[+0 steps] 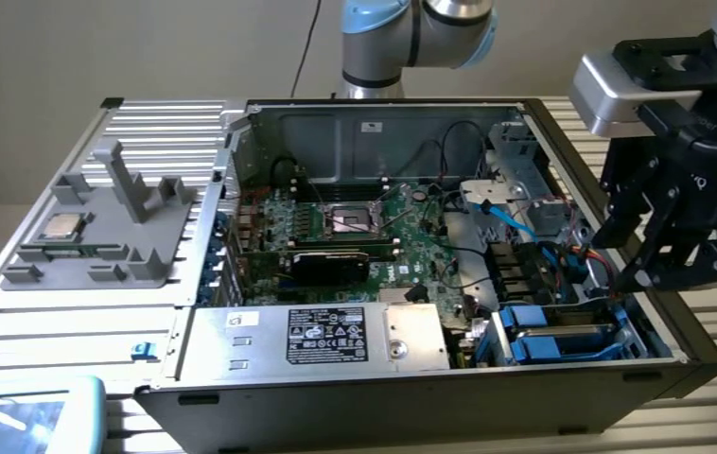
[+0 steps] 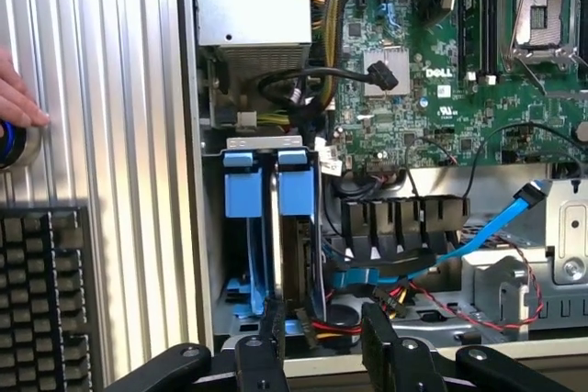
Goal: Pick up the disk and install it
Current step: 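Insert the first disk wire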
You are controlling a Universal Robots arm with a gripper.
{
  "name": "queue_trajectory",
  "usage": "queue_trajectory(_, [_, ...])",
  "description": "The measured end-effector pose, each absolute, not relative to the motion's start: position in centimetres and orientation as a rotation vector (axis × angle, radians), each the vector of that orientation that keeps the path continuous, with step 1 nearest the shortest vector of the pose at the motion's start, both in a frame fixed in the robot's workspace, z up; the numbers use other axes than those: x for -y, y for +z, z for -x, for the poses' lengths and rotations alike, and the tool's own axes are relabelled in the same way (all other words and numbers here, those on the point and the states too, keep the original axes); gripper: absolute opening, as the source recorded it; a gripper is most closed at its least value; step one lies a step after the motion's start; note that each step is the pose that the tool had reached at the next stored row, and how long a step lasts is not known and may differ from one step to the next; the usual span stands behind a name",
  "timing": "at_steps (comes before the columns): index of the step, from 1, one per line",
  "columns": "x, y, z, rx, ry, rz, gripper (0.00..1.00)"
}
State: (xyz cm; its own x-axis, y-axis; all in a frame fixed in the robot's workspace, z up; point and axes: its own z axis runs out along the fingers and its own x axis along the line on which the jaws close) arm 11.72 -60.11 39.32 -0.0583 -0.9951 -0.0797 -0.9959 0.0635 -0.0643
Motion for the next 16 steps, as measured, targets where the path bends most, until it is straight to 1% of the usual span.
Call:
queue_trajectory(8, [60.9,38.8,-12.2,-2.203,0.076,2.077,0.46])
queue_trajectory(16, [60.9,38.1,-12.9,-2.151,0.102,2.138,0.46])
